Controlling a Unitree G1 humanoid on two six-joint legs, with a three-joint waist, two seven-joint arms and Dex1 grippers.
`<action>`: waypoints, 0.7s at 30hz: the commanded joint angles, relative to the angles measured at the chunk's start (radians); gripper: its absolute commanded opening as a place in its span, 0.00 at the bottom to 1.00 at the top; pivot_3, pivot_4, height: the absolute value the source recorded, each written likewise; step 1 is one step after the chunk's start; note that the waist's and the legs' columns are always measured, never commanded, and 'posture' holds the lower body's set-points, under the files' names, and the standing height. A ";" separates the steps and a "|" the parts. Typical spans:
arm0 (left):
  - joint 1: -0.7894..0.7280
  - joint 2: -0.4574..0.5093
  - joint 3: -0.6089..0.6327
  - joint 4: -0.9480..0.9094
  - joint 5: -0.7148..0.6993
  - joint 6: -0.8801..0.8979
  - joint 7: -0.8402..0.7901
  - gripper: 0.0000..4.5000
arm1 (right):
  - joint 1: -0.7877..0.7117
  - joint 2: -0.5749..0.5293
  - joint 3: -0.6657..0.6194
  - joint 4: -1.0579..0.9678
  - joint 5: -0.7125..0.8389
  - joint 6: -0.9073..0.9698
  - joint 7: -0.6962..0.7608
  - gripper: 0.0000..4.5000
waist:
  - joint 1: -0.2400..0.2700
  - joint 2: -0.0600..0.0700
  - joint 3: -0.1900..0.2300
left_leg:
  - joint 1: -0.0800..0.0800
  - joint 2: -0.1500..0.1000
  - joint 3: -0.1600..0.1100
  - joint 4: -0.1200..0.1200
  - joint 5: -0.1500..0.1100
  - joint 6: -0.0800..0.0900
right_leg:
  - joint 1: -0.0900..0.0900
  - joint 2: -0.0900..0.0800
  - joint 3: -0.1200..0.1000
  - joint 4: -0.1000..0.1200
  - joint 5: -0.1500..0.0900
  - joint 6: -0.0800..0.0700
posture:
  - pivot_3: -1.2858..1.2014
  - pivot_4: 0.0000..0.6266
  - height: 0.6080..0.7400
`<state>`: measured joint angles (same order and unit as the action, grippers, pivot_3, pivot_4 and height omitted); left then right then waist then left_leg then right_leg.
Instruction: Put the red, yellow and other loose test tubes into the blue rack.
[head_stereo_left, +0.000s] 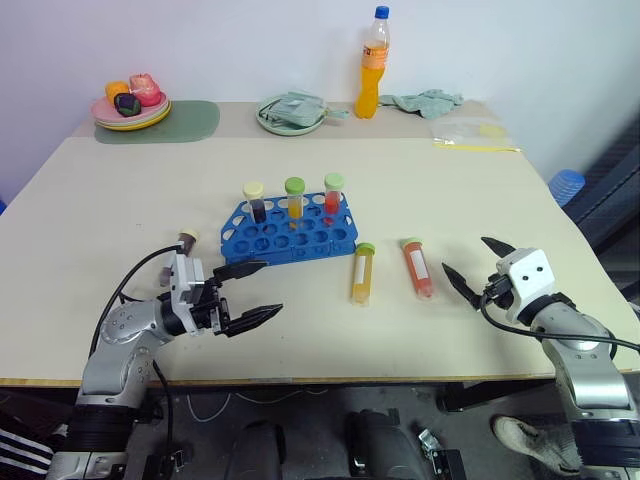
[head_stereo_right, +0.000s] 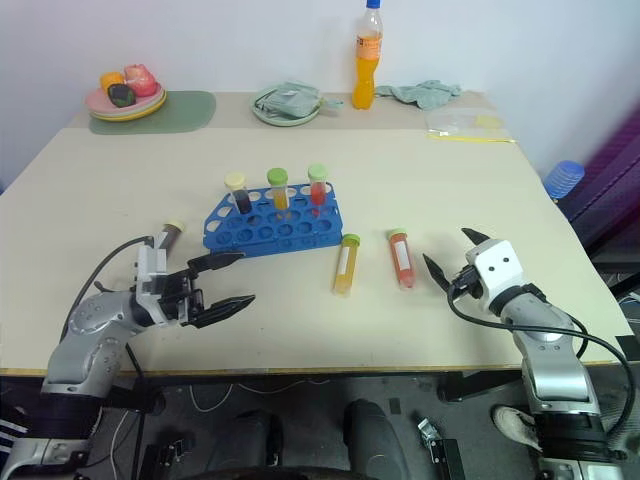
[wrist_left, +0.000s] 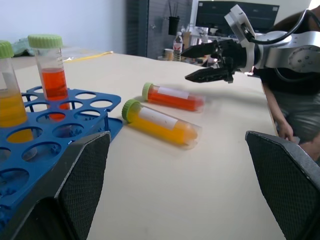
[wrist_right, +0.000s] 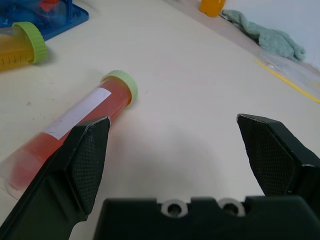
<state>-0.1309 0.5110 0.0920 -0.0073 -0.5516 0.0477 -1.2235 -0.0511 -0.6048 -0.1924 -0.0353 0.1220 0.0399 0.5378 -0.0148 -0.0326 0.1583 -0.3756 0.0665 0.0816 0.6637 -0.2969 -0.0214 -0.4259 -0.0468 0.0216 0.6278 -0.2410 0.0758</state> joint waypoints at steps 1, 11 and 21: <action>-0.014 -0.008 0.002 -0.012 0.002 -0.031 0.000 0.99 | -0.023 -0.022 -0.022 -0.045 0.001 0.000 0.000 1.00 | -0.001 0.000 0.000 | 0.000 0.000 0.000 0.000 0.000 0.000 | 0.000 0.000 0.000 0.000 0.000 0.000 | 0.52 0.24 1.00; -0.064 -0.001 0.007 0.011 -0.019 -0.015 -0.029 0.99 | -0.076 0.000 -0.038 -0.181 0.042 0.261 -0.078 1.00 | 0.000 0.000 0.000 | 0.000 0.000 0.000 0.000 0.000 0.000 | 0.000 0.000 0.000 0.000 0.000 0.000 | 0.52 0.24 1.00; -0.137 -0.029 0.001 0.075 0.005 -0.048 -0.026 0.99 | -0.440 0.064 -0.016 -0.487 0.273 1.260 -0.212 1.00 | -0.002 0.001 0.000 | -0.001 0.001 -0.002 0.000 0.000 0.000 | -0.002 0.000 0.000 0.001 0.000 0.000 | 0.52 0.24 1.00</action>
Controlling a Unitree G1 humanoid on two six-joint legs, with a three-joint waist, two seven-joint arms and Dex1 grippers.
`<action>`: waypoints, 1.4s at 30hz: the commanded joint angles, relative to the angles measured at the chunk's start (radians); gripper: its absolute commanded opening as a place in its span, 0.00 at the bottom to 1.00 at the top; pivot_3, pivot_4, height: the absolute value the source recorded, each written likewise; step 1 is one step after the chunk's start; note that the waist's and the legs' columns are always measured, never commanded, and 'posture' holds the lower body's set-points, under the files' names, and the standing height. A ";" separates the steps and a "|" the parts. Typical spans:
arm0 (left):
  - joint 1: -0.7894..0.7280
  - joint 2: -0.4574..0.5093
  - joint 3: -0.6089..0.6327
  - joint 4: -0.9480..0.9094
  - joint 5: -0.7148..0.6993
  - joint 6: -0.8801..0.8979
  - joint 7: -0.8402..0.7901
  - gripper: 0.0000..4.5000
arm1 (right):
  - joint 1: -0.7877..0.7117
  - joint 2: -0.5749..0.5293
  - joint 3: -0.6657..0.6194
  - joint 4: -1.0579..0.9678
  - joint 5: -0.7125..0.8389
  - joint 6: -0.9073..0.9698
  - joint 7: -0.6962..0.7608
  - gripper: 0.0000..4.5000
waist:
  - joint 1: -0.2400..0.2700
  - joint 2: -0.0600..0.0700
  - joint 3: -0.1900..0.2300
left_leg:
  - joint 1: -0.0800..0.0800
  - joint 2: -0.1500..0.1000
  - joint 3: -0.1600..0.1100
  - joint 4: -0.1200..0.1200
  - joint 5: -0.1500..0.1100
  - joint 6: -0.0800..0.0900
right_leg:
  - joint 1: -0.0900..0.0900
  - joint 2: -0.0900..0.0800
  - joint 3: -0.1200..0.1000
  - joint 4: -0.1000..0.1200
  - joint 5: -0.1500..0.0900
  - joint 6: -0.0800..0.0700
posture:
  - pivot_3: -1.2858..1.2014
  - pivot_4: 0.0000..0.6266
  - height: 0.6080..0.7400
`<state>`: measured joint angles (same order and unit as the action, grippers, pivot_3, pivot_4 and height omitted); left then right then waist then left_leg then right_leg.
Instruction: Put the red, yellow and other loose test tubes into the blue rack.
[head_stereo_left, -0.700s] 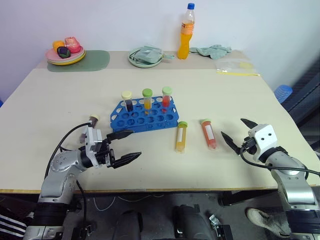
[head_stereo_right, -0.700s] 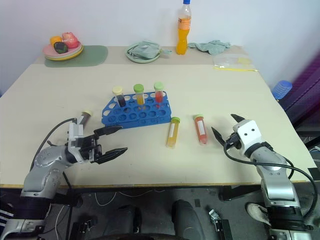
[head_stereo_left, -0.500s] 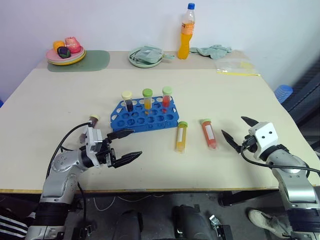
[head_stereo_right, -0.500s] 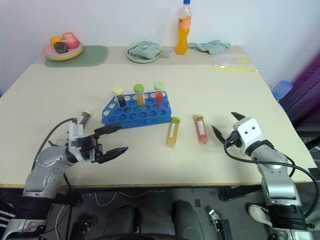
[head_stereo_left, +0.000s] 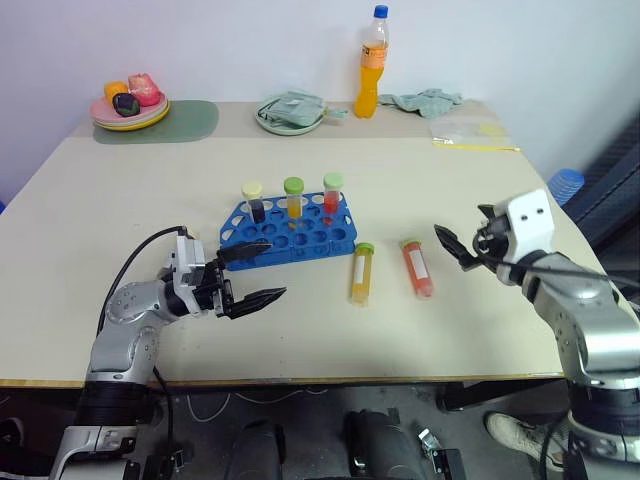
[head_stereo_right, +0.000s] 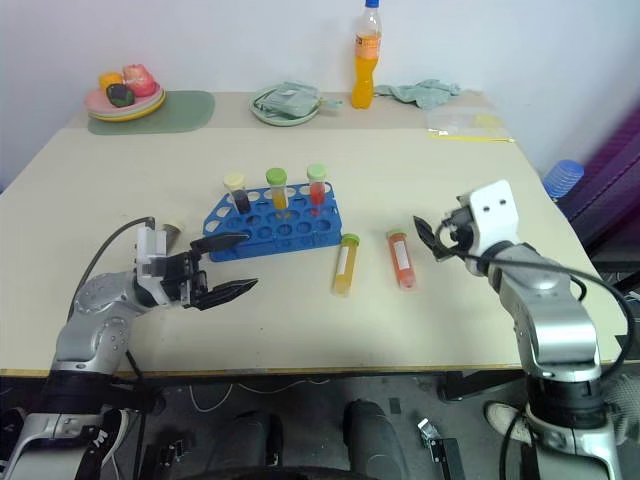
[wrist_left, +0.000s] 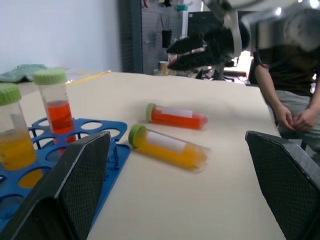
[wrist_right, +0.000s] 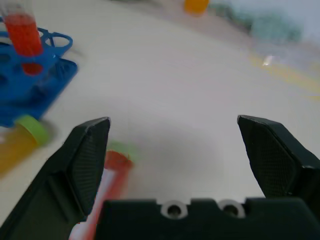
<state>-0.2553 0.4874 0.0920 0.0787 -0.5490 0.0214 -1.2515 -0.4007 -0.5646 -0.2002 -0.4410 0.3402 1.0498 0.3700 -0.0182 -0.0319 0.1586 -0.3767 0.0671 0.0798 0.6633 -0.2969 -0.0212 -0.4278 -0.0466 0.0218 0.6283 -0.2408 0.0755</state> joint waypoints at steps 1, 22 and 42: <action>-0.008 -0.008 -0.001 -0.010 0.003 -0.028 -0.004 0.99 | -0.136 0.038 -0.001 -0.066 0.035 0.353 -0.077 1.00 | 0.002 0.000 0.000 | -0.001 0.000 0.000 0.000 0.000 0.000 | 0.000 0.000 0.000 0.000 0.000 0.000 | 0.52 0.24 1.00; 0.148 -0.053 -0.036 -0.217 0.020 -0.022 0.135 0.99 | -0.425 0.037 0.185 0.536 0.256 0.565 -0.369 1.00 | -0.002 0.000 -0.001 | -0.012 -0.001 0.000 0.001 0.000 0.000 | -0.008 -0.001 -0.002 -0.003 0.001 0.001 | 0.52 0.24 1.00; 0.179 -0.082 -0.094 -0.303 0.039 -0.006 0.249 0.99 | -0.621 -0.022 0.291 0.947 0.743 0.565 -0.805 1.00 | -0.002 -0.001 -0.002 | -0.014 -0.001 0.000 0.001 0.000 0.001 | -0.008 -0.001 -0.002 -0.006 0.001 0.001 | 0.52 0.24 1.00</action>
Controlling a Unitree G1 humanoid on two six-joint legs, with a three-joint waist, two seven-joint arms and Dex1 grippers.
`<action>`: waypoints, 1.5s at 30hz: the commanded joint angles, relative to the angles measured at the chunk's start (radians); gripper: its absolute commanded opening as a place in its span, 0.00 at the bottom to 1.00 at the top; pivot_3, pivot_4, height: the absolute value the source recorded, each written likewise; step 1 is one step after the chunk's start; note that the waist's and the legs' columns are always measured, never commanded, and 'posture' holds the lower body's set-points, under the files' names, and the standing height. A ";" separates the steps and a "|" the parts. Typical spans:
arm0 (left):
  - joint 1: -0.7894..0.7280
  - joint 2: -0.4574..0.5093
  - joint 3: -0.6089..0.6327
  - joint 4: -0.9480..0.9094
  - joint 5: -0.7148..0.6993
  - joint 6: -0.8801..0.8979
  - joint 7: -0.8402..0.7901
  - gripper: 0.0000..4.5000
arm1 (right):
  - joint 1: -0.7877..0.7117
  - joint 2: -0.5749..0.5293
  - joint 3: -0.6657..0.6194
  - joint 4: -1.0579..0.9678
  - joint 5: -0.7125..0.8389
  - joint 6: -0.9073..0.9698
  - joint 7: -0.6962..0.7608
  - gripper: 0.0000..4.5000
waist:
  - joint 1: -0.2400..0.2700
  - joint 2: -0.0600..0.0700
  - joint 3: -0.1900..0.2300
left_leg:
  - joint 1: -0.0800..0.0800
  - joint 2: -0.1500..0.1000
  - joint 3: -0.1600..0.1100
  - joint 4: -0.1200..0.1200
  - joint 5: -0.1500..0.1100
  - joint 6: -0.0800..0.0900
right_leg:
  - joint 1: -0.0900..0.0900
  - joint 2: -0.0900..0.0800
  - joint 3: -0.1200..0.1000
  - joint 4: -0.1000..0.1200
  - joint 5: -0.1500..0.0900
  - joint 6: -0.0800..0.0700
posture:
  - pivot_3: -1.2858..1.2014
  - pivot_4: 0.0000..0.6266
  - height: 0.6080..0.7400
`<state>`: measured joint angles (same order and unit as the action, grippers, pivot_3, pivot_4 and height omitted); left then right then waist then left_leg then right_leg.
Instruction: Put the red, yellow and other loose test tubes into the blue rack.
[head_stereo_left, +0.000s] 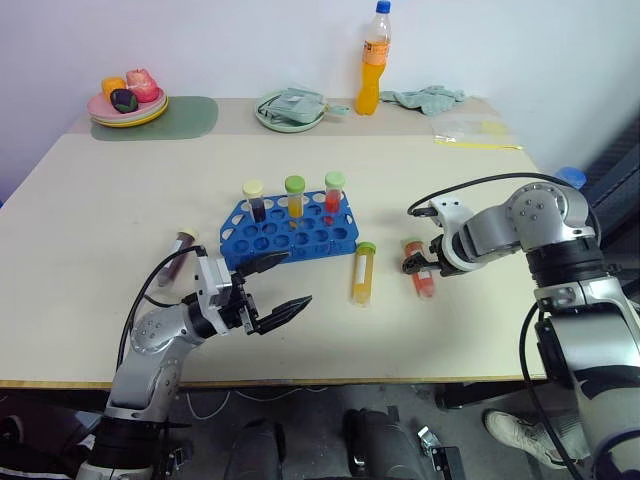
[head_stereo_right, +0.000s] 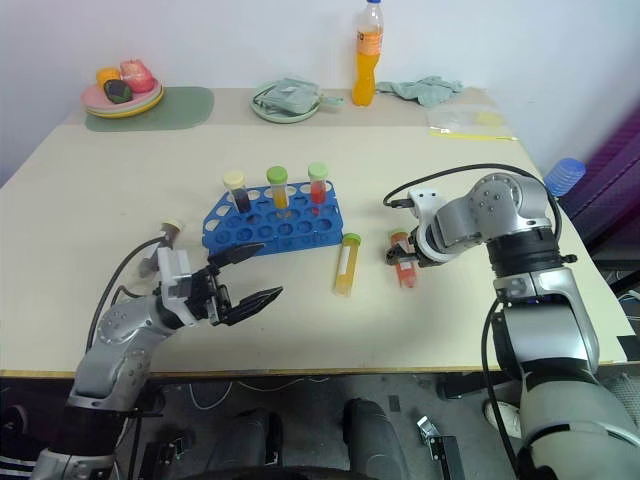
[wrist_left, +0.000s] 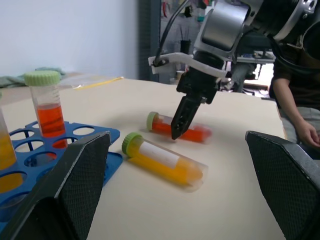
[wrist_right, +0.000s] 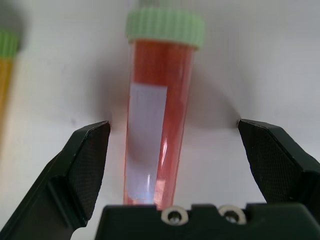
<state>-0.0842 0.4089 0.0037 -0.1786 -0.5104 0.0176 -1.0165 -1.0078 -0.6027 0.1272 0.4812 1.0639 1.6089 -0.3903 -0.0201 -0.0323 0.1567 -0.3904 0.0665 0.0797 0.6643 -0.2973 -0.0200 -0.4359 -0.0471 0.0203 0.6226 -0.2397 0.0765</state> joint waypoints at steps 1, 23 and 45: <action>0.011 -0.003 -0.004 -0.046 0.000 -0.005 0.018 1.00 | -0.003 0.028 -0.046 0.026 0.026 0.005 -0.063 0.94 | 0.000 -0.001 0.000 | 0.000 0.000 0.000 0.000 0.000 0.000 | 0.000 0.000 0.000 0.000 0.000 0.000 | 0.52 0.24 1.00; -0.014 0.046 0.041 -0.034 -0.033 0.014 0.007 1.00 | 0.531 0.076 -0.287 -0.883 -0.246 -0.742 0.373 0.19 | 0.011 0.001 -0.001 | -0.003 0.001 -0.002 -0.001 -0.003 0.005 | 0.002 0.000 -0.003 -0.010 0.003 0.005 | 0.52 0.24 1.00; -0.138 0.185 0.107 0.090 -0.071 0.090 -0.143 1.00 | 0.556 0.514 0.037 -0.253 -0.996 -1.961 0.644 0.19 | 0.001 0.004 0.000 | 0.001 0.000 0.000 0.000 -0.002 0.003 | 0.004 0.001 -0.001 -0.007 0.003 0.003 | 0.52 0.24 1.00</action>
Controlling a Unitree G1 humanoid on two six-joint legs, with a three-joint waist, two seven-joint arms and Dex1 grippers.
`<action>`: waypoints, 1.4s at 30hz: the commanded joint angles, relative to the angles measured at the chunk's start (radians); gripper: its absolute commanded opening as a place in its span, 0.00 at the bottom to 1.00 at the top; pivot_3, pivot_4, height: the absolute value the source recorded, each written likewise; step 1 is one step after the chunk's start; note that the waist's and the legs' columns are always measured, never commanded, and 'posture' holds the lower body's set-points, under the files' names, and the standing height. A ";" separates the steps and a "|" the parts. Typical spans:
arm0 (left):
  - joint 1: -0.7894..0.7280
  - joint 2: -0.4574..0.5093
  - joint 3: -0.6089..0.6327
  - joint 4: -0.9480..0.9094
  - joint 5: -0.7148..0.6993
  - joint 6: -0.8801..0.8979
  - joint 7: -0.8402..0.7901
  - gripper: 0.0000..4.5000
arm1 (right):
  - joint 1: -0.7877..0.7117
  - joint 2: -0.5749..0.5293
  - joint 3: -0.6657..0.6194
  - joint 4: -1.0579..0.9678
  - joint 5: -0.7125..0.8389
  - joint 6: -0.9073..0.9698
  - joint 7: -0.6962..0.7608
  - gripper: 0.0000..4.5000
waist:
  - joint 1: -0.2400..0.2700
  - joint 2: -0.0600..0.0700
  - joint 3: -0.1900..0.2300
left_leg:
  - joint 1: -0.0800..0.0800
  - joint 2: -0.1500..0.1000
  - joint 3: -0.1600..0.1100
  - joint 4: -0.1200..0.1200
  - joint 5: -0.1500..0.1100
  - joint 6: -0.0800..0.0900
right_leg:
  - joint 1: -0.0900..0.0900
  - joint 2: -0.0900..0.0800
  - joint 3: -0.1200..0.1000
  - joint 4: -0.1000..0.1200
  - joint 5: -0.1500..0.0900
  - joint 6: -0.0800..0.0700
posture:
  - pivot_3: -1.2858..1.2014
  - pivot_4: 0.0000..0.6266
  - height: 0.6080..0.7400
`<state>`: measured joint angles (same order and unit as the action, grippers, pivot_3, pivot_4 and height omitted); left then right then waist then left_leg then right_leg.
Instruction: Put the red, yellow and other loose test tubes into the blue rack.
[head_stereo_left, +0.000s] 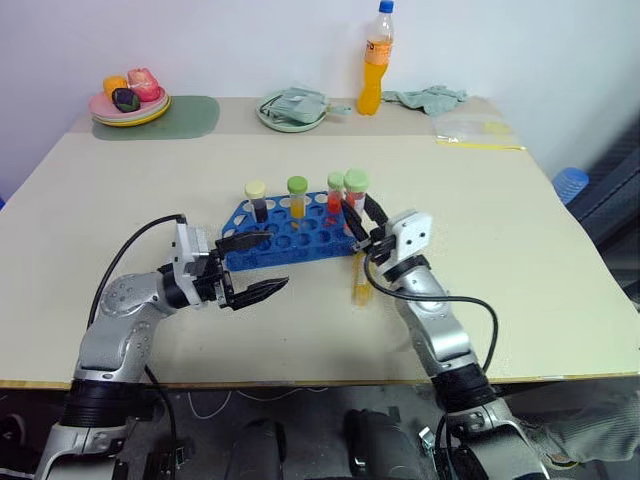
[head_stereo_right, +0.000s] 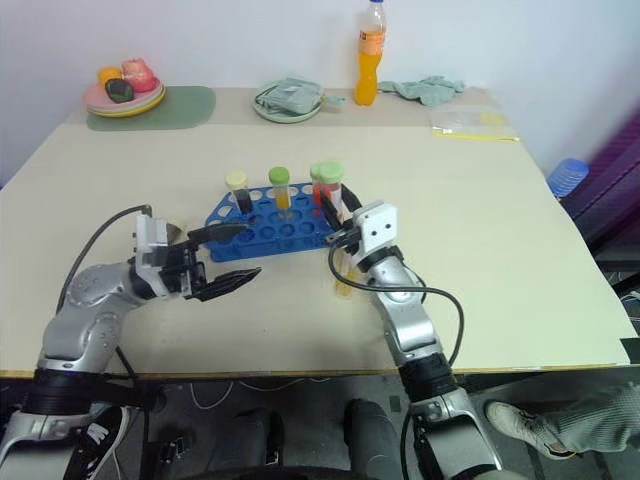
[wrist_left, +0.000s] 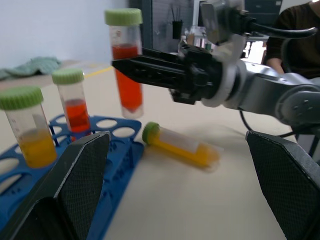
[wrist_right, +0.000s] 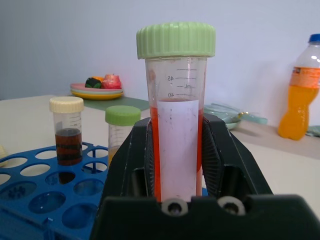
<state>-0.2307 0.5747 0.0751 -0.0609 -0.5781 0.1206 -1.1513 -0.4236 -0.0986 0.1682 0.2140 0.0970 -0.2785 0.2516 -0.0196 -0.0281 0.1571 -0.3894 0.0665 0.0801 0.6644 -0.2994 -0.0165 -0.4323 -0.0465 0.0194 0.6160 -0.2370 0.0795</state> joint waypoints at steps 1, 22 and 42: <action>0.015 0.023 0.039 -0.029 -0.002 -0.017 -0.010 1.00 | -0.032 0.015 -0.007 0.029 -0.034 -0.082 0.001 0.19 | 0.000 0.000 0.000 | 0.000 0.000 0.000 0.000 0.000 0.000 | 0.000 0.000 0.000 0.000 0.000 0.000 | 0.52 0.24 1.00; 0.068 0.038 0.083 -0.063 -0.007 -0.012 -0.004 1.00 | -0.077 0.059 -0.021 0.241 -0.110 -0.179 -0.006 0.19 | -0.001 0.000 0.000 | 0.001 0.000 0.000 0.000 0.002 -0.003 | 0.000 0.000 0.000 0.003 0.000 0.000 | 0.52 0.24 1.00; 0.063 0.024 0.070 -0.081 -0.007 0.000 0.022 1.00 | -0.039 0.011 -0.086 0.120 -0.064 -0.050 0.037 0.99 | 0.001 0.000 0.000 | 0.003 0.000 0.000 0.000 0.002 -0.003 | 0.001 0.000 0.000 0.004 0.000 0.000 | 0.52 0.24 1.00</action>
<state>-0.1621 0.6003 0.1340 -0.1035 -0.5782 0.1263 -1.1386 -0.4656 -0.0732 0.1080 0.4275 0.0079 -0.3570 0.2837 -0.0185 -0.0276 0.1571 -0.3867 0.0666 0.0802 0.6643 -0.2975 -0.0200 -0.4312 -0.0471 0.0196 0.6203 -0.2368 0.0794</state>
